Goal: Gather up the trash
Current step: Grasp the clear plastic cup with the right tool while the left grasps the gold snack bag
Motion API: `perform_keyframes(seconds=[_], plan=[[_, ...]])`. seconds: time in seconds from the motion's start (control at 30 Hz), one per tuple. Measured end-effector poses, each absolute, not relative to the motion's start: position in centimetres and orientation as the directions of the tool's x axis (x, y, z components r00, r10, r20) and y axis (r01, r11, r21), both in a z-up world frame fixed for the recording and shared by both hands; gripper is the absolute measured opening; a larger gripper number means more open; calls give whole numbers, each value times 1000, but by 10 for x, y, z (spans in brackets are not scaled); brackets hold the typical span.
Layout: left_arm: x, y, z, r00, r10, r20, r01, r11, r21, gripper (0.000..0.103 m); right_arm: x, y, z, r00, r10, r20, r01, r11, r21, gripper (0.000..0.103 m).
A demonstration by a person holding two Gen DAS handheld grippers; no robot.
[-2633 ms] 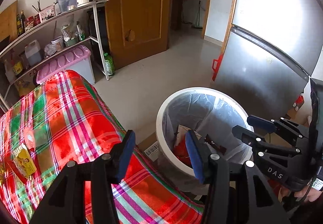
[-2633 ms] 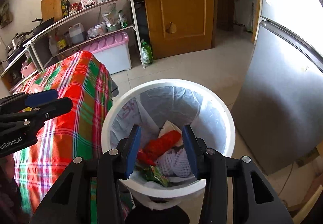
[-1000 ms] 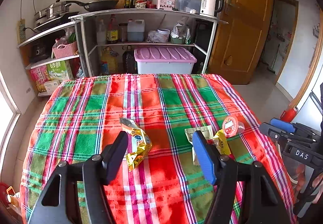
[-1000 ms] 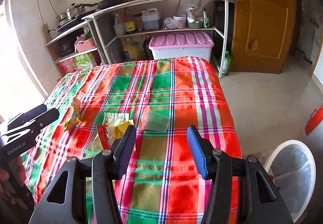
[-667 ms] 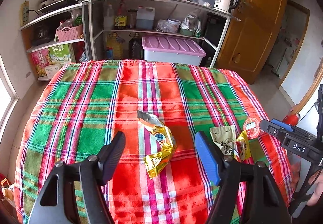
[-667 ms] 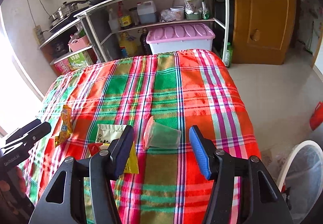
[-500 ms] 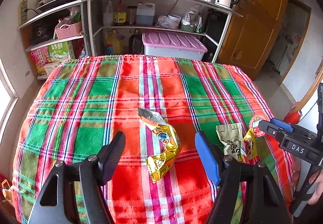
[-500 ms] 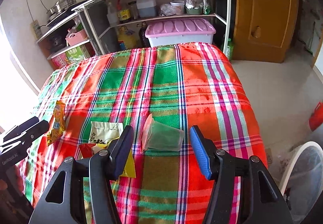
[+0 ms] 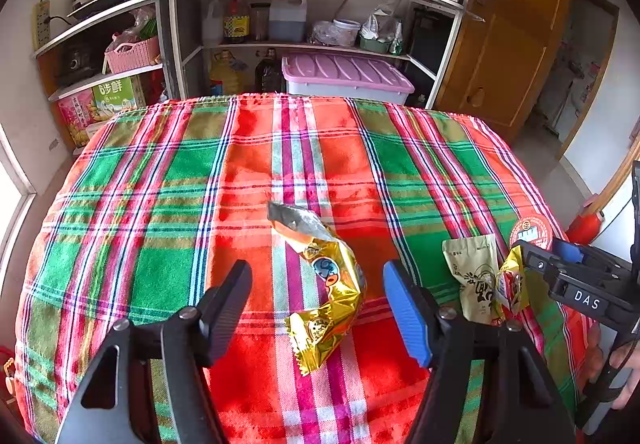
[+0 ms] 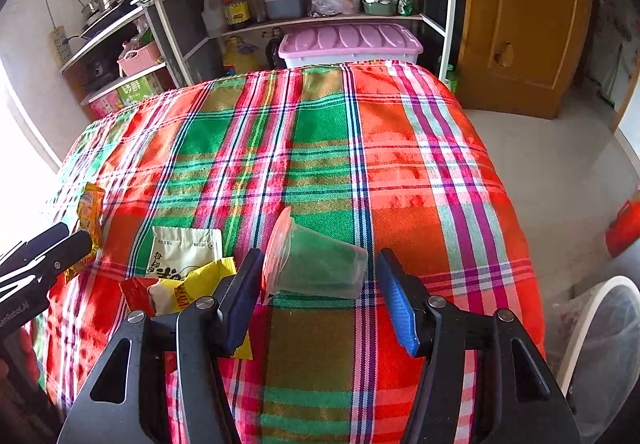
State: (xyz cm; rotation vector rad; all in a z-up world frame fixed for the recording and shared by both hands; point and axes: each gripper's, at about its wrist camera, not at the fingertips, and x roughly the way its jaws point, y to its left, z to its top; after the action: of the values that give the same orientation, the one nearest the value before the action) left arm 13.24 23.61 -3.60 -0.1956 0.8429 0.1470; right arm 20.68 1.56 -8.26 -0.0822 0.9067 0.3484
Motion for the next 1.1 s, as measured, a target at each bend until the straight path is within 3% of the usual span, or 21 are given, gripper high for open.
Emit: perform_keyframes(seconds=[0.07,0.13,0.2,0.33,1.1], plan=[[134,235,-37,651,56,-757,-205,973,-104,55,206,16,-83,570,257,-780,-328,942,71,57],[135,234,-38,645,53,-762,-199,975,-101,47,205,15,-83,575,258,-776,-326,943,72,46],[135,234,-39,642,53,-765,-199,975,-100,43,202,14,-83,577,264,-773,-326,942,79,45],[135,232,-39,638,43,-769,-187,977,-101,22,199,14,-81,583,275,-765,-333,939,84,44],[113,182,5,726,2,-687,-74,994,-75,20,169,-12,-52,651,300,-698,-322,941,105,44]])
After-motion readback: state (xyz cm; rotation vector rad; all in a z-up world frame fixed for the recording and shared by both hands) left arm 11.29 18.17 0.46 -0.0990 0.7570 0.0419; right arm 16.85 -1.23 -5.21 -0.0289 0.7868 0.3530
